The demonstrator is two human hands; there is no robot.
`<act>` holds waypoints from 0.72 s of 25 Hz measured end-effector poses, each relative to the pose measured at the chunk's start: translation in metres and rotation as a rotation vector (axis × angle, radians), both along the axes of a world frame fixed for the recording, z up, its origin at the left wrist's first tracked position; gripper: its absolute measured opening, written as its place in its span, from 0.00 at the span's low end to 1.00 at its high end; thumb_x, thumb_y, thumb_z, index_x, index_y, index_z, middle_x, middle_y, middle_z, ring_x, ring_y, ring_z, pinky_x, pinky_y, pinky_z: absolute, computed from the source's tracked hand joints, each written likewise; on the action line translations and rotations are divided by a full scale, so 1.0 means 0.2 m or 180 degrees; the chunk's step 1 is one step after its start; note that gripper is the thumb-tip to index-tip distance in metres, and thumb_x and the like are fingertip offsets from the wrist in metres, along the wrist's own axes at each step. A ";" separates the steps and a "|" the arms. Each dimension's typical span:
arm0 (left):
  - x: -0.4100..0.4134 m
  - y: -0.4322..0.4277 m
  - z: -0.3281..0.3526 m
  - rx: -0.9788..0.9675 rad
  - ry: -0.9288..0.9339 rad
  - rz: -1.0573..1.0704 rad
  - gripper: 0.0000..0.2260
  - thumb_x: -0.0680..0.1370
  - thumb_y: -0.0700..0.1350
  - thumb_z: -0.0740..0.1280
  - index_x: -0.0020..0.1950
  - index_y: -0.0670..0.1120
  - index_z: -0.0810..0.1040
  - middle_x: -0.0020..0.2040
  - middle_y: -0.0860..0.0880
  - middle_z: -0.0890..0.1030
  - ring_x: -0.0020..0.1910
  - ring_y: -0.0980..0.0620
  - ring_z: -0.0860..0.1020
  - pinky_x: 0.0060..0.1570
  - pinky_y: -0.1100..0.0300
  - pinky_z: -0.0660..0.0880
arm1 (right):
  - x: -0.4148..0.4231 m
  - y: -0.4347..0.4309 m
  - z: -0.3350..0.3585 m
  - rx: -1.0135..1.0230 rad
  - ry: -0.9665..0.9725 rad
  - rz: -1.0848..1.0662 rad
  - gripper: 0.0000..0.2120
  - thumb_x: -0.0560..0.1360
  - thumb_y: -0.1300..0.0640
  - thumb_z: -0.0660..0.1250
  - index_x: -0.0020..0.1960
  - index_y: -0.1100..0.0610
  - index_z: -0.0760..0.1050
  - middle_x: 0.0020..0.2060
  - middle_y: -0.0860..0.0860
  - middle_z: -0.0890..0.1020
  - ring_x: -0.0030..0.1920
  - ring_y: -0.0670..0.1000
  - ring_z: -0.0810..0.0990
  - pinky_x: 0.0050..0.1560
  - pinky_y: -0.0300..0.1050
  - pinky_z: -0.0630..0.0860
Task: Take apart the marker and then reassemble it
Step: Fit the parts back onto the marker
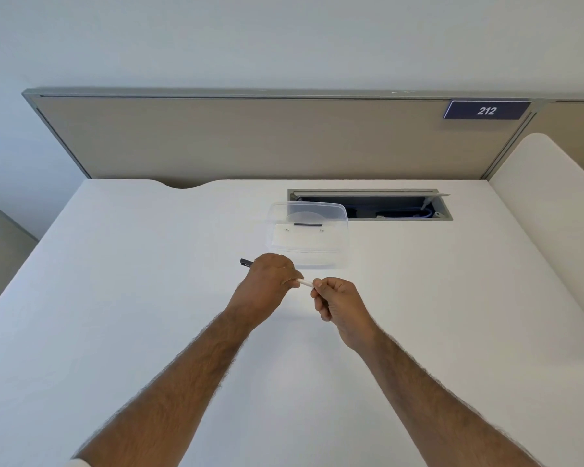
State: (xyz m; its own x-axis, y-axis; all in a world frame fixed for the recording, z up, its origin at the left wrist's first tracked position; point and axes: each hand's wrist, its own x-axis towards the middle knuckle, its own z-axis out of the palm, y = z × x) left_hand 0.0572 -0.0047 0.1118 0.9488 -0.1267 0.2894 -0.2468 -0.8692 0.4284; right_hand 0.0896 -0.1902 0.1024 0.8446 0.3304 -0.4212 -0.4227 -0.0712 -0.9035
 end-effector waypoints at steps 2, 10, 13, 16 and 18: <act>-0.03 -0.03 -0.03 -0.0534 -0.0013 0.0609 0.08 0.79 0.43 0.72 0.57 0.47 0.85 0.59 0.51 0.80 0.63 0.51 0.74 0.64 0.56 0.69 | -0.03 0.02 -0.02 -0.0162 -0.0180 -0.0234 0.14 0.82 0.57 0.64 0.38 0.60 0.77 0.26 0.52 0.77 0.25 0.49 0.69 0.27 0.39 0.65; -0.02 -0.13 -0.06 -0.4304 0.1270 0.2826 0.11 0.80 0.48 0.71 0.48 0.39 0.80 0.46 0.42 0.84 0.37 0.46 0.83 0.40 0.54 0.83 | -0.21 0.04 -0.12 -0.0763 -0.1037 -0.0606 0.14 0.80 0.54 0.65 0.37 0.58 0.74 0.27 0.50 0.80 0.27 0.46 0.72 0.28 0.37 0.70; -0.03 -0.16 -0.09 -0.4532 0.1471 0.2737 0.10 0.79 0.44 0.72 0.48 0.37 0.81 0.45 0.40 0.85 0.37 0.45 0.84 0.36 0.57 0.82 | -0.27 0.03 -0.15 -0.0928 -0.1363 -0.0517 0.13 0.80 0.53 0.65 0.37 0.55 0.72 0.28 0.52 0.80 0.26 0.44 0.70 0.27 0.39 0.68; -0.03 -0.16 -0.12 -0.4573 0.1552 0.2663 0.09 0.79 0.42 0.72 0.47 0.36 0.82 0.44 0.40 0.85 0.36 0.47 0.84 0.34 0.58 0.81 | -0.31 0.01 -0.19 -0.1198 -0.1578 -0.0294 0.13 0.80 0.51 0.64 0.37 0.51 0.70 0.27 0.51 0.76 0.27 0.44 0.67 0.29 0.45 0.67; -0.03 -0.15 -0.14 -0.4467 0.1625 0.2562 0.08 0.79 0.41 0.72 0.48 0.36 0.82 0.44 0.40 0.85 0.36 0.47 0.83 0.34 0.58 0.81 | -0.32 -0.01 -0.21 -0.1426 -0.1600 -0.0177 0.11 0.79 0.50 0.64 0.38 0.49 0.71 0.28 0.45 0.74 0.29 0.45 0.70 0.31 0.44 0.68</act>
